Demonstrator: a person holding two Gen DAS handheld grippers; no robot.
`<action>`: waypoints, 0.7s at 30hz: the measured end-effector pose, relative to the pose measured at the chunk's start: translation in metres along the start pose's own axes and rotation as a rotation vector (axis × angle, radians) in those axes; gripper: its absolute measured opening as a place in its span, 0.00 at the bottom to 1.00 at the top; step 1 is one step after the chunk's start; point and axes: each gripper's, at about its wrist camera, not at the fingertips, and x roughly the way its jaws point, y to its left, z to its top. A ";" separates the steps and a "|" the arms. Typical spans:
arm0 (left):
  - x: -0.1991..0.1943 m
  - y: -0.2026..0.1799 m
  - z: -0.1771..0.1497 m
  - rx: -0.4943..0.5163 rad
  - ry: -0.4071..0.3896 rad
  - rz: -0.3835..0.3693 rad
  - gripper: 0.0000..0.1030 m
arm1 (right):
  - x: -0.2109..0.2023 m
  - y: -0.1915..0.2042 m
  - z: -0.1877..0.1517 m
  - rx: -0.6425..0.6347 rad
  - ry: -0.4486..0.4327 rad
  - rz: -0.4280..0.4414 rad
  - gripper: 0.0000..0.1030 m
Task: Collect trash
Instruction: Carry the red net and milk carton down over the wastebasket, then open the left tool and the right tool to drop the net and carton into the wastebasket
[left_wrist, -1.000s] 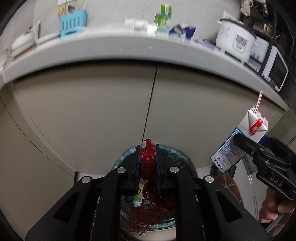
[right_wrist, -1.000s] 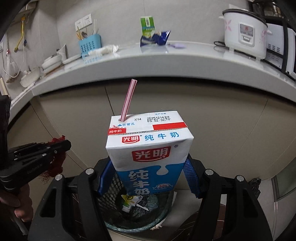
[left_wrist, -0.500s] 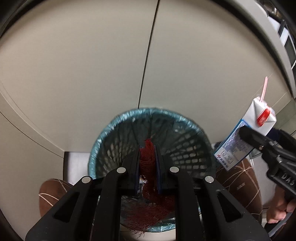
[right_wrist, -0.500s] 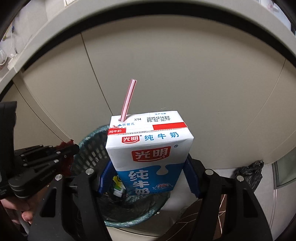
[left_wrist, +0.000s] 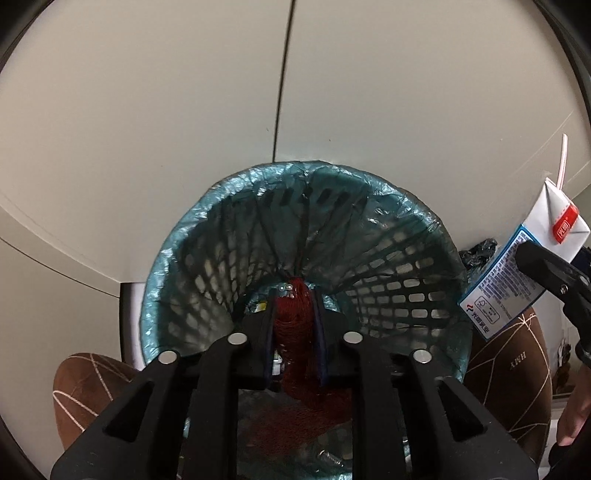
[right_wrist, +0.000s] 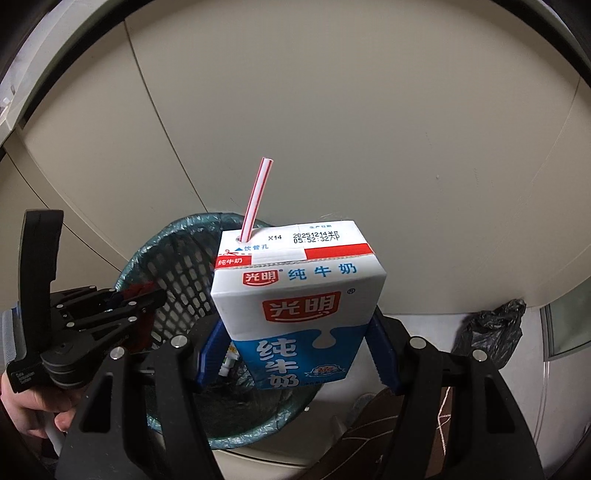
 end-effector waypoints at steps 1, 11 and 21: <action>0.002 0.000 0.001 -0.004 0.005 -0.013 0.21 | -0.002 0.003 0.000 -0.002 0.002 -0.001 0.61; -0.001 -0.004 0.005 0.003 -0.035 0.018 0.66 | 0.005 -0.001 0.001 0.000 0.015 0.003 0.61; -0.009 0.008 0.009 -0.018 -0.047 0.036 0.91 | 0.008 0.005 0.004 -0.009 0.009 0.017 0.61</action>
